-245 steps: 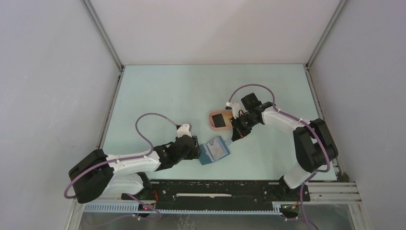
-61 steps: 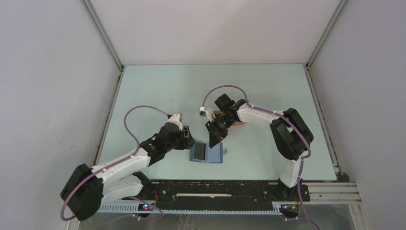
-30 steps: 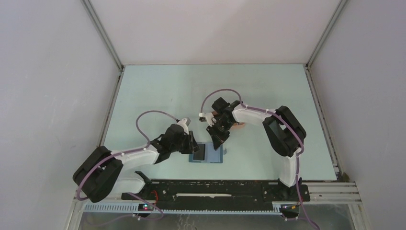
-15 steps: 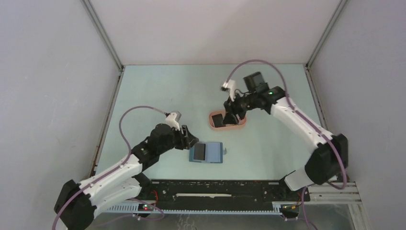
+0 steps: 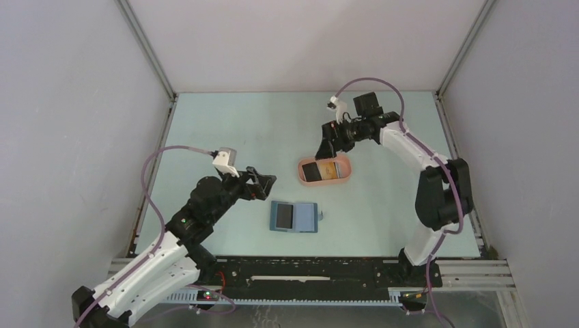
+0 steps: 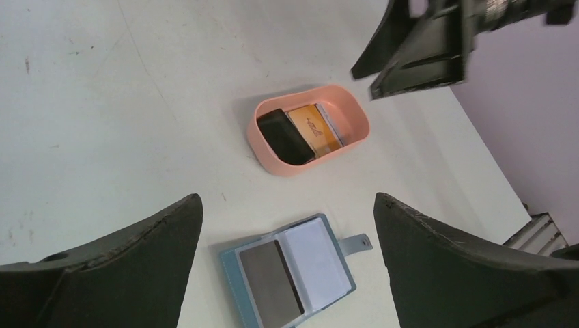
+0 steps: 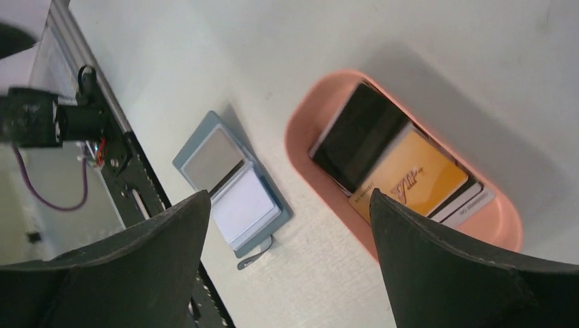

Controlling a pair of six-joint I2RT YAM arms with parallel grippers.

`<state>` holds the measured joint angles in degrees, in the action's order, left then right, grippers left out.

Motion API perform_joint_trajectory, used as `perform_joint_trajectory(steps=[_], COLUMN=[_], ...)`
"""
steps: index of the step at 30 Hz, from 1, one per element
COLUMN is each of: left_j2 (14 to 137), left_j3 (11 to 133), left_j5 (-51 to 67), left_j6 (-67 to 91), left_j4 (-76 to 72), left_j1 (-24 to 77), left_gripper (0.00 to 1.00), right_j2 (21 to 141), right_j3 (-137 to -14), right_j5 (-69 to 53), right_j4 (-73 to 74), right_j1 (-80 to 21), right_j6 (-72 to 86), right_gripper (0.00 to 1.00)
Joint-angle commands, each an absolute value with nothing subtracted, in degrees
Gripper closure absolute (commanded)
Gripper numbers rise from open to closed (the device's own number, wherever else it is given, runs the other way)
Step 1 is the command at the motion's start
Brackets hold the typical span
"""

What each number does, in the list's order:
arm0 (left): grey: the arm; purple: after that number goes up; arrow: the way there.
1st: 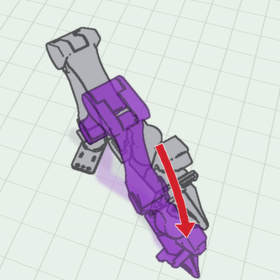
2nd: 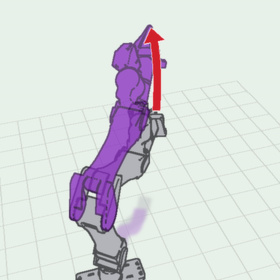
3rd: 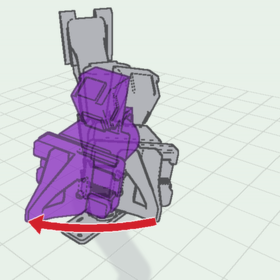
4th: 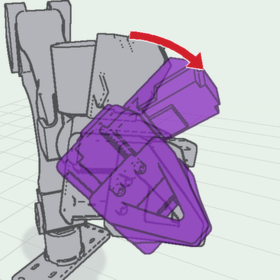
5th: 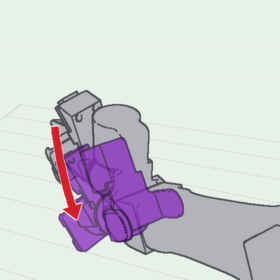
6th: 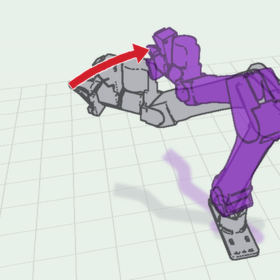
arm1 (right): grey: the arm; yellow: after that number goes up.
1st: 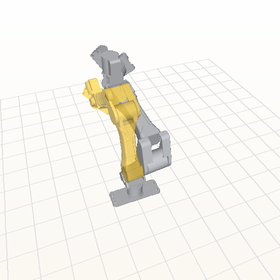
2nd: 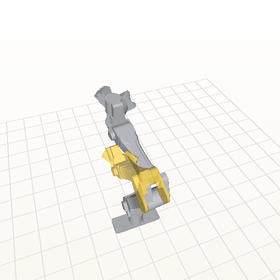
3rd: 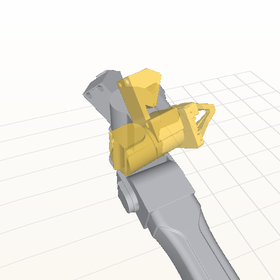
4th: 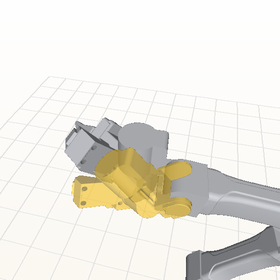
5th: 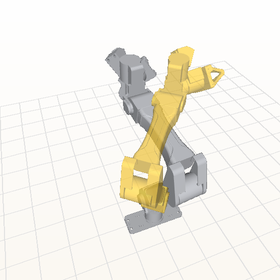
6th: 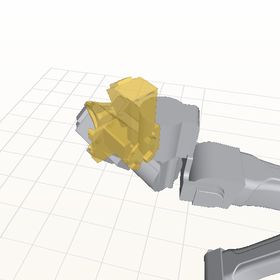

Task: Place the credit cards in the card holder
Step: Pick up the credit card from the storage box.

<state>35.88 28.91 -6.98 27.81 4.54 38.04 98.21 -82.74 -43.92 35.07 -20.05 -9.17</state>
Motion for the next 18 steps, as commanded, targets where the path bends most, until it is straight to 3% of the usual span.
perform_joint_trajectory(steps=[1,8,13,18], left_j2=[39.71,58.44,71.16,81.26], left_j3=[28.77,29.87,35.11,40.26], left_j5=[-4.97,-1.0,-2.08,-1.2], left_j6=[27.75,32.52,33.65,34.12], left_j4=[-2.22,-15.63,-17.43,-18.96], left_j1=[37.18,35.73,35.38,35.33], left_gripper=[0.0,0.06,0.12,0.21], right_j2=[103.2,112.56,116.45,117.94], right_j3=[-81.16,-85.12,-87.25,-87.94], right_j5=[-41.87,-38.29,-33.53,-31.74], right_j4=[28.92,28.35,29.74,30.08], right_j1=[-19.68,-22.36,-23.28,-23.3], right_j6=[3.49,7.35,7.82,7.76], right_gripper=[0.06,0.16,0.25,0.26])
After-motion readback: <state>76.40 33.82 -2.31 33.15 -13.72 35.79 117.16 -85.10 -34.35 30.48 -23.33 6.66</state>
